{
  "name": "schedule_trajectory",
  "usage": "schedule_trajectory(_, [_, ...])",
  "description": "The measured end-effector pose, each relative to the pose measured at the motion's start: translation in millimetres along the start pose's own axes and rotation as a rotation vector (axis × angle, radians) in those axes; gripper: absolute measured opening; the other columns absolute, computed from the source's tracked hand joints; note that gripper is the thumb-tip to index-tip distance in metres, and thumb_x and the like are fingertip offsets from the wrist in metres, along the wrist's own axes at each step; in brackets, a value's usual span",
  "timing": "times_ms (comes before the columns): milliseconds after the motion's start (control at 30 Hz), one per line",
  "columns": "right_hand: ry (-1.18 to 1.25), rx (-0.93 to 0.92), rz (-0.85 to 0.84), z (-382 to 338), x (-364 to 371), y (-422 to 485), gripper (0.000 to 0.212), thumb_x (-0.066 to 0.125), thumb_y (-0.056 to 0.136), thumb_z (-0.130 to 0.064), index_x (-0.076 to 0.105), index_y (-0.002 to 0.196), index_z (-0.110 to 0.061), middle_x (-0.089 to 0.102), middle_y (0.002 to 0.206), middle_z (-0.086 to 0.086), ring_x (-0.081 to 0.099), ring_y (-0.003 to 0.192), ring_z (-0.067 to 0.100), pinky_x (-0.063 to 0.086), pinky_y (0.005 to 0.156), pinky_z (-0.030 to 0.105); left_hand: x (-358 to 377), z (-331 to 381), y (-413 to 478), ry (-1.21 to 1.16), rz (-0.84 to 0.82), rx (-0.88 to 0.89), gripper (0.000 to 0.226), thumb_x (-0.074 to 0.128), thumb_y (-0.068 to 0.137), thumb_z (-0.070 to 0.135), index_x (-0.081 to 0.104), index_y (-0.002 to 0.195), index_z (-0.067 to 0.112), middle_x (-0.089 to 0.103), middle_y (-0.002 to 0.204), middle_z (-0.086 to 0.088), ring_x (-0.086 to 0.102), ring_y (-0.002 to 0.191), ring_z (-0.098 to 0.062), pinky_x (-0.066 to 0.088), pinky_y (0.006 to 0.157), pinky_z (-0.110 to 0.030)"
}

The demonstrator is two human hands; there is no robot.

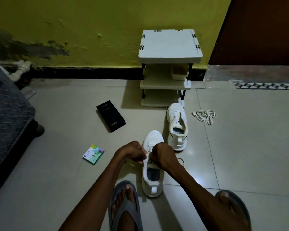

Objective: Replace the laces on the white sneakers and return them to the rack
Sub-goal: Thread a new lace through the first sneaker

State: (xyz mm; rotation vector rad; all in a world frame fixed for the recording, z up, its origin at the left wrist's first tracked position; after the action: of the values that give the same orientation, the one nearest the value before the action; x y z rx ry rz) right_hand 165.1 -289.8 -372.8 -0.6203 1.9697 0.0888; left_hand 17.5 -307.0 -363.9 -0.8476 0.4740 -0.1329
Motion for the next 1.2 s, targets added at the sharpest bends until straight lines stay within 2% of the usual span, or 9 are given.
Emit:
schedule_trajectory(333, [0.025,-0.034,0.002,-3.8,4.0,-7.1,0.012,0.065,0.081,-0.015,0.065,0.069,-0.012,0.049,0.059,0.001,0.038,0.054,0.012,0.036,0.064,0.021,7.4,0.8,-1.3,-0.052,0.021,0.018,0.016,0.054,0.091,-0.006,0.068,0.088,0.002,0.069,0.087,-0.018,0.067,0.069,-0.021,0.061,0.071,-0.029])
schedule_trajectory(467, [0.061,0.002,0.020,-3.1,7.6,-11.2,0.010,0.067,0.081,-0.015,0.071,0.077,-0.006,0.064,0.070,0.007,0.048,0.058,0.014,0.027,0.051,0.018,7.9,-5.5,3.4,0.021,0.100,0.037,0.017,0.064,0.083,-0.005,0.074,0.083,0.009,0.071,0.076,-0.008,0.068,0.065,-0.016,0.060,0.067,-0.025])
schedule_trajectory(667, [0.178,0.084,0.064,4.5,6.7,-7.3,0.007,0.070,0.077,-0.016,0.077,0.075,-0.015,0.073,0.074,0.002,0.065,0.066,0.014,0.056,0.066,0.030,6.0,-7.7,4.4,-0.015,0.092,0.019,0.013,0.069,0.081,-0.002,0.077,0.080,0.009,0.075,0.085,-0.014,0.073,0.080,-0.025,0.061,0.079,-0.033])
schedule_trajectory(767, [0.203,0.108,0.175,4.2,-1.6,-7.9,0.009,0.073,0.080,-0.026,0.076,0.081,-0.018,0.071,0.078,-0.001,0.064,0.072,0.015,0.043,0.060,0.022,7.3,-6.7,5.2,-0.010,0.081,0.032,0.009,0.069,0.085,0.003,0.076,0.090,0.000,0.075,0.084,-0.017,0.073,0.072,-0.022,0.061,0.076,-0.031])
schedule_trajectory(867, [0.173,0.190,0.122,1.8,1.3,-6.3,0.031,0.074,0.077,-0.041,0.064,0.059,-0.017,0.057,0.059,0.002,0.058,0.061,0.017,0.030,0.046,0.021,5.3,-7.9,7.9,0.002,0.074,0.043,0.015,0.071,0.085,0.011,0.074,0.092,-0.002,0.075,0.081,-0.015,0.074,0.073,-0.022,0.060,0.080,-0.033])
schedule_trajectory(967, [0.183,0.252,0.046,-0.5,7.7,-6.7,0.035,0.077,0.073,-0.044,0.068,0.074,-0.010,0.064,0.077,0.009,0.062,0.073,0.022,0.035,0.055,0.021,4.3,-10.1,6.0,-0.024,0.084,0.057,0.013,0.069,0.085,0.005,0.073,0.093,-0.005,0.073,0.079,-0.016,0.072,0.069,-0.020,0.061,0.074,-0.029])
schedule_trajectory(1033, [0.193,0.243,0.031,0.0,10.1,-7.7,0.031,0.075,0.077,-0.038,0.068,0.083,-0.008,0.066,0.085,0.009,0.062,0.079,0.022,0.037,0.059,0.022,3.2,-7.6,0.4,-0.027,0.116,0.090,0.013,0.063,0.087,0.002,0.073,0.088,-0.006,0.073,0.075,-0.016,0.071,0.066,-0.020,0.061,0.072,-0.028])
schedule_trajectory(1133, [0.170,0.244,0.026,-0.3,10.7,-9.5,0.031,0.070,0.080,-0.030,0.051,0.062,-0.013,0.052,0.065,0.003,0.053,0.068,0.020,0.026,0.045,0.023,-17.7,4.5,-4.0,-0.023,0.278,0.164,0.022,0.059,0.084,0.001,0.071,0.066,0.000,0.072,0.067,-0.016,0.070,0.062,-0.022,0.061,0.075,-0.034])
schedule_trajectory(1200, [0.171,0.261,0.016,0.0,9.8,-8.4,0.030,0.070,0.079,-0.027,0.052,0.059,-0.013,0.049,0.056,0.002,0.051,0.058,0.019,0.026,0.042,0.023,-45.6,19.6,-13.2,-0.117,0.400,0.234,0.029,0.059,0.085,0.000,0.066,0.057,0.005,0.067,0.053,-0.007,0.063,0.047,-0.014,0.056,0.065,-0.028])
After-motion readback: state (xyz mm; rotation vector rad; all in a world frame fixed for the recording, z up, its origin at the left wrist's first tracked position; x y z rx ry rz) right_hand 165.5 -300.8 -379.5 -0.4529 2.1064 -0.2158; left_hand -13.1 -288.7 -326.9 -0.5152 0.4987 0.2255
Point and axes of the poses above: each hand's wrist, its own y-axis towards the middle knuckle, its own x-axis out of the palm, z = x × y, the point moved 2 cm from there along y, towards the middle knuckle
